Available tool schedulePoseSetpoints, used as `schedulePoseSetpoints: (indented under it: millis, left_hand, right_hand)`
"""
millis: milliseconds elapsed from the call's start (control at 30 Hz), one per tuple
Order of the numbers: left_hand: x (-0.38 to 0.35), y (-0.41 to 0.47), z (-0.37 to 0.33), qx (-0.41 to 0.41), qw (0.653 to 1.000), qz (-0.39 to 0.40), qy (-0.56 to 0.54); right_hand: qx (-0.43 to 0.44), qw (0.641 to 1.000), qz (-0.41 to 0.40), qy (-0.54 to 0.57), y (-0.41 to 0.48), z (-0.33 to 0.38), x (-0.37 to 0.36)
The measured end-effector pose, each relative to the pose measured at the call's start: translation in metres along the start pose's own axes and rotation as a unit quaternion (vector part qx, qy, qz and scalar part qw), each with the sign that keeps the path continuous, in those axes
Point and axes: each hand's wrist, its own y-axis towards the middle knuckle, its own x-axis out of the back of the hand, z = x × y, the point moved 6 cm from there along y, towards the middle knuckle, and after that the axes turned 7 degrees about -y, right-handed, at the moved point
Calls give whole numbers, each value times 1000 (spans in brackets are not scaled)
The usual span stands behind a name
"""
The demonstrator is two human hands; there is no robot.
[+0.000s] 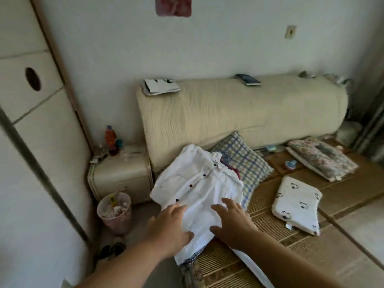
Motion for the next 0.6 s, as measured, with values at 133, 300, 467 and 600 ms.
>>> schedulePoseSetpoints:
  millis: [133, 300, 467, 600]
  left_hand:
    - [-1, 51, 34, -52, 998, 25, 31]
    - [21, 121, 85, -95, 993, 44, 56]
    - [32, 184, 121, -91, 993, 71, 34]
    - [28, 225, 122, -92, 991, 98, 7]
  right_hand:
    - [-55, 998, 18, 9, 44, -7, -24]
    - [-124, 990, 22, 62, 103, 2, -45]
    - [-178, 976, 42, 123, 142, 10, -63]
    - [-212, 966, 30, 143, 172, -6, -58]
